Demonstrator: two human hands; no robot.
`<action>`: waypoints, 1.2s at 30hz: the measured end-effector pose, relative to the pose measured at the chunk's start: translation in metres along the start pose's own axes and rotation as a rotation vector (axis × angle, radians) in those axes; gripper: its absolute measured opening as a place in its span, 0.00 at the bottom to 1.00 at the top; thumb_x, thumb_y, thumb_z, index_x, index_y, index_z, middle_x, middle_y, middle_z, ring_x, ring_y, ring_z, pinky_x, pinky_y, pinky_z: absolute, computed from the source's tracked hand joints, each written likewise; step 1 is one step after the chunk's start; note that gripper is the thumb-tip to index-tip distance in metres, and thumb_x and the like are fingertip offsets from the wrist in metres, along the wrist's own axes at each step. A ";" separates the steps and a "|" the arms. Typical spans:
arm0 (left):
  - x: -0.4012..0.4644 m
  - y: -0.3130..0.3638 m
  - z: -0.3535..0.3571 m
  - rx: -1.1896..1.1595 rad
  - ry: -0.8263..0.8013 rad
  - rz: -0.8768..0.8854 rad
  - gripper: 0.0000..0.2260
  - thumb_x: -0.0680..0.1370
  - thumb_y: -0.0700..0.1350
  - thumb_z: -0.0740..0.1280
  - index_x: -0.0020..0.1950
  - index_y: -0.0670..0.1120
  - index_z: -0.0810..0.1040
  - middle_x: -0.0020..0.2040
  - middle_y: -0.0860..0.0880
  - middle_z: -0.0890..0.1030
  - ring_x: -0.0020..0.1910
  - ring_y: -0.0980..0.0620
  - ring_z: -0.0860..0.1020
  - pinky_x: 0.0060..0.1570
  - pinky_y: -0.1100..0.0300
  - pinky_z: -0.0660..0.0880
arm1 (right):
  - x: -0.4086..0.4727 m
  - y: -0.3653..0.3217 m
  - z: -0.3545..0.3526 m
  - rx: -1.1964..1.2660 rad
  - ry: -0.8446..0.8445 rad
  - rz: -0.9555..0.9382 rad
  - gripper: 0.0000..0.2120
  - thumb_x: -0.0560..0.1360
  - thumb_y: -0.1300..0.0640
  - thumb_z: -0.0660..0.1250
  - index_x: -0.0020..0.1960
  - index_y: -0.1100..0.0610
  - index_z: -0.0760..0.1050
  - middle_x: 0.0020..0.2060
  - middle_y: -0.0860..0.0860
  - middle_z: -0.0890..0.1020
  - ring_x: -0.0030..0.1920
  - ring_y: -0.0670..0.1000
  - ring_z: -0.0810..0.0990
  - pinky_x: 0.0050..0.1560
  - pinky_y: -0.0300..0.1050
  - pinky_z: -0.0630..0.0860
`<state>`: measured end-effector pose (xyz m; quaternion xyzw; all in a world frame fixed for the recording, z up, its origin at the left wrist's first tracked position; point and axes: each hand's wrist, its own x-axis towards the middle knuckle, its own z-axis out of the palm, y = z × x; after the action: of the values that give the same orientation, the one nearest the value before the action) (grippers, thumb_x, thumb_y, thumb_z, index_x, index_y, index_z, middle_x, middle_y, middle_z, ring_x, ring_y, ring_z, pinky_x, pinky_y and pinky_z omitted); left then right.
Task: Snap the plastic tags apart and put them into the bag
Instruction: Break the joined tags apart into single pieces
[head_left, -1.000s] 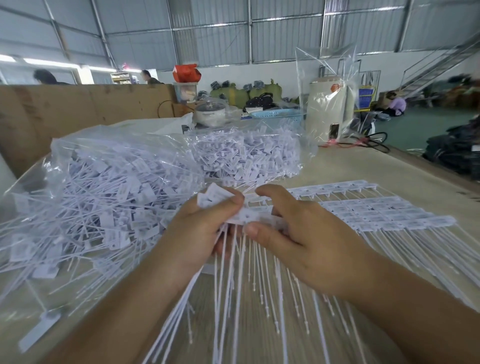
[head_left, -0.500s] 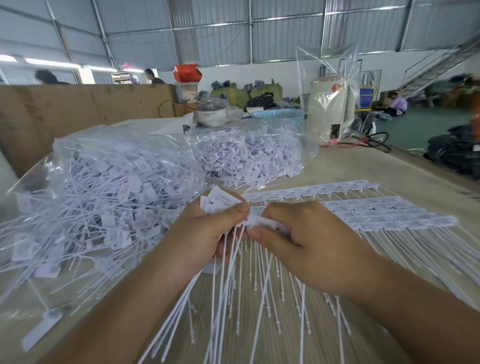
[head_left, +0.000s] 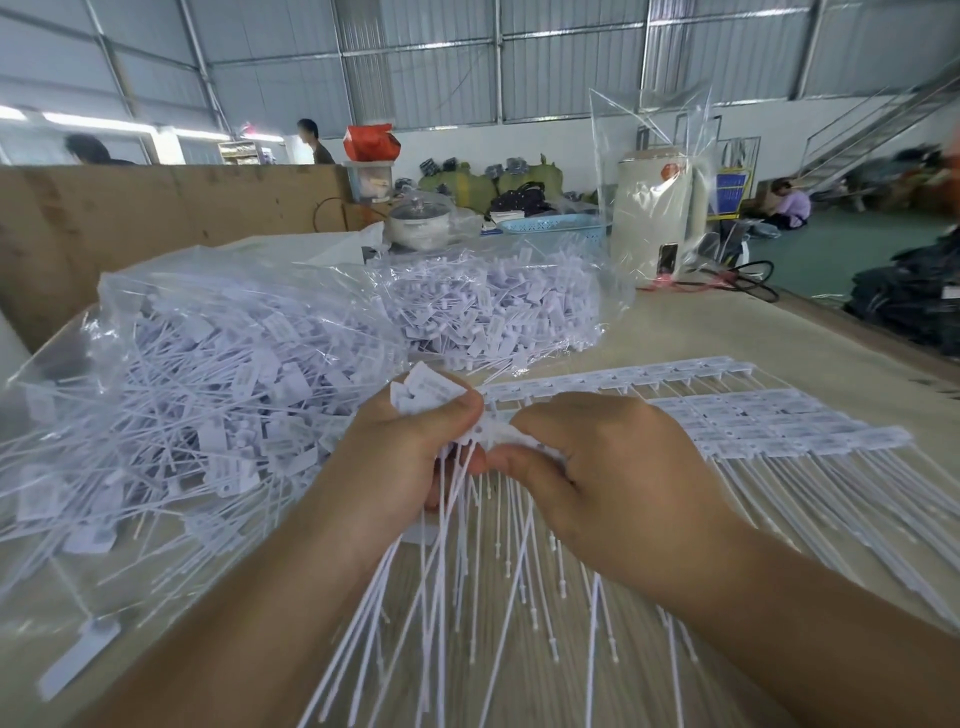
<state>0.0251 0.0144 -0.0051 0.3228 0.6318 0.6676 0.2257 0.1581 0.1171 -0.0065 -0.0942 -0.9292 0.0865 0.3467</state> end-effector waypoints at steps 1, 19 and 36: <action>0.000 0.002 -0.002 0.025 -0.004 -0.006 0.07 0.74 0.47 0.71 0.40 0.44 0.81 0.27 0.47 0.81 0.22 0.53 0.77 0.22 0.64 0.70 | 0.000 -0.001 0.000 -0.025 0.008 -0.020 0.19 0.78 0.44 0.61 0.34 0.53 0.64 0.28 0.45 0.66 0.30 0.55 0.72 0.30 0.48 0.68; 0.000 0.004 0.006 0.222 0.149 0.096 0.06 0.76 0.43 0.70 0.40 0.46 0.78 0.23 0.51 0.76 0.20 0.54 0.73 0.23 0.60 0.67 | 0.002 -0.003 0.001 -0.249 0.014 -0.104 0.10 0.69 0.60 0.72 0.32 0.58 0.73 0.26 0.53 0.73 0.25 0.59 0.74 0.23 0.48 0.71; -0.001 -0.007 0.022 0.491 0.286 0.340 0.12 0.79 0.49 0.66 0.61 0.48 0.74 0.34 0.52 0.80 0.28 0.59 0.77 0.23 0.69 0.69 | 0.006 -0.002 0.004 -0.285 0.029 -0.079 0.11 0.72 0.56 0.62 0.33 0.58 0.73 0.27 0.53 0.74 0.25 0.60 0.74 0.23 0.47 0.68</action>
<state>0.0414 0.0298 -0.0129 0.3715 0.7360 0.5622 -0.0645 0.1507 0.1161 -0.0046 -0.1070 -0.9300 -0.0616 0.3462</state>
